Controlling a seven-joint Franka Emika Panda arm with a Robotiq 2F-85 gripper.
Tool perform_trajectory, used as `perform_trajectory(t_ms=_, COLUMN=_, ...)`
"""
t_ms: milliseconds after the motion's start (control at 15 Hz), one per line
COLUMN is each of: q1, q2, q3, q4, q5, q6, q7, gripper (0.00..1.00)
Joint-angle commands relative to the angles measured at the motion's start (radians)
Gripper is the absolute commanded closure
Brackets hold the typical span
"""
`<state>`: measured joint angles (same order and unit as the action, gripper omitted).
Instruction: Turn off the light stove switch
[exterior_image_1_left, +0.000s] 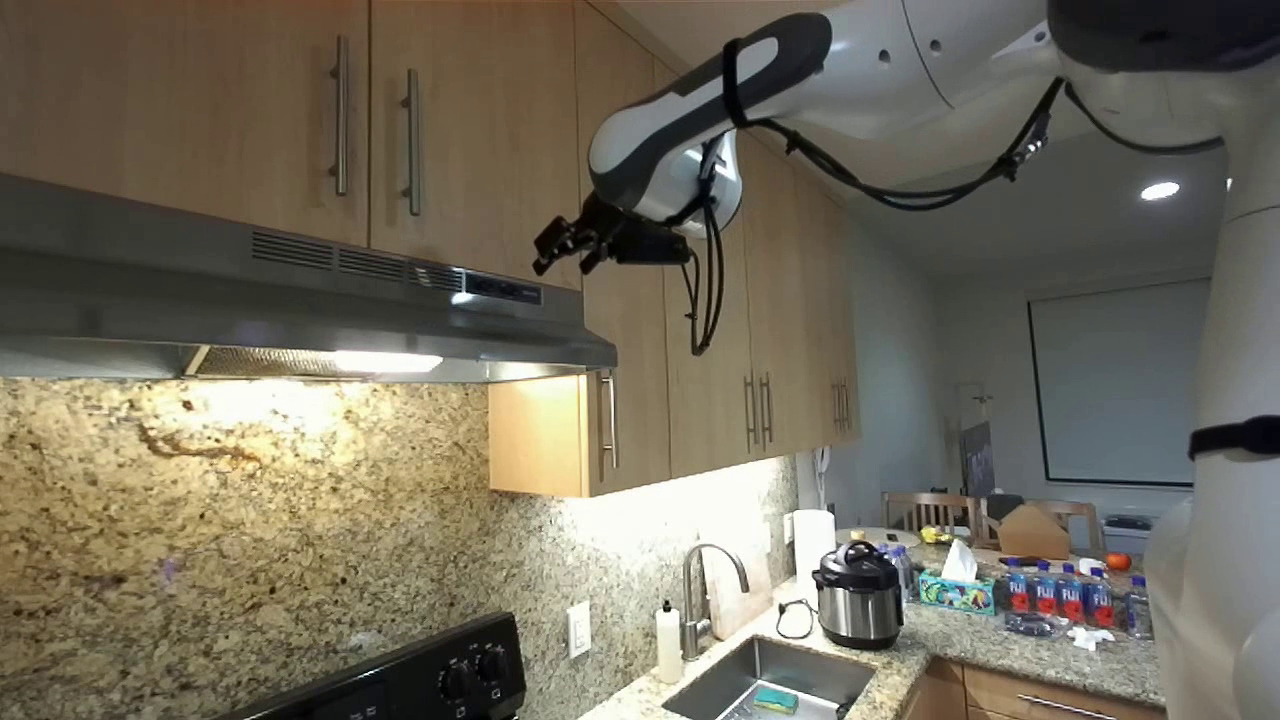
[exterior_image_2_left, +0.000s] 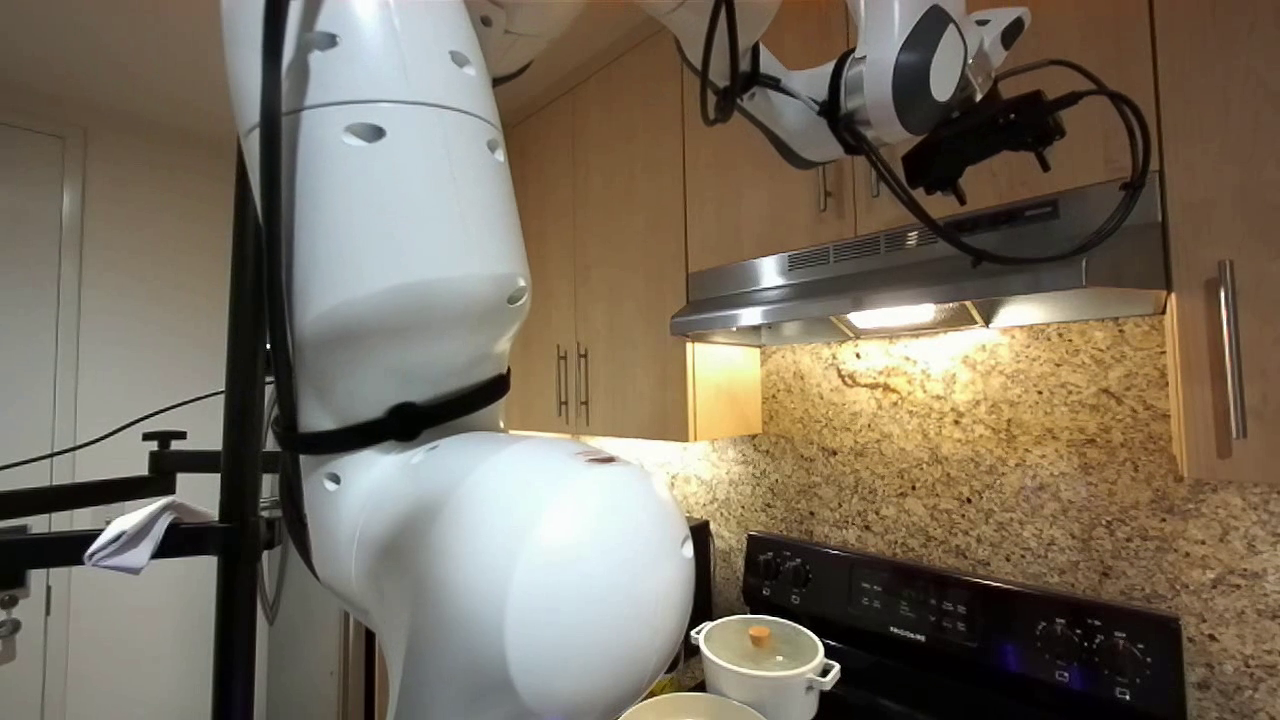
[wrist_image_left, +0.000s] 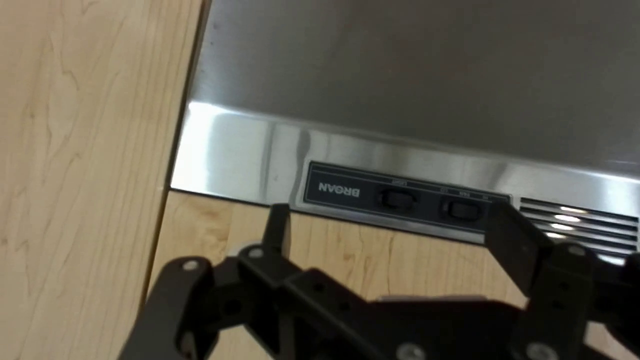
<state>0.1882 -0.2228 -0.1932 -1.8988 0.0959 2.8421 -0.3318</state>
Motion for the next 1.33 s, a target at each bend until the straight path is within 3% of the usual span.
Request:
perform_trajectory(t_ms=0, q1=0.022, q2=0.051, q3=-0.015, q4=0.034, q5=0.045, q6=0.001, q7=-0.02, gripper=0.0)
perform_trajectory(t_ms=333, q1=-0.002, q2=0.147, q3=-0.004, q4=0.138, q5=-0.007, q6=0.003, q7=0.035, gripper=0.0)
perform_trajectory(t_ms=1000, q1=-0.001, q2=0.305, q3=-0.036, q4=0.354, q5=0.01, q6=-0.085, q7=0.052, gripper=0.0)
perform_trajectory(t_ms=1067, q1=-0.083, q2=0.311, q3=0.047, q4=0.369, q5=-0.014, q6=-0.108, q7=0.072, gripper=0.0)
perform_trajectory(t_ms=1267, q1=-0.122, q2=0.329, q3=0.08, q4=0.415, q5=-0.039, q6=-0.171, q7=0.111, gripper=0.0)
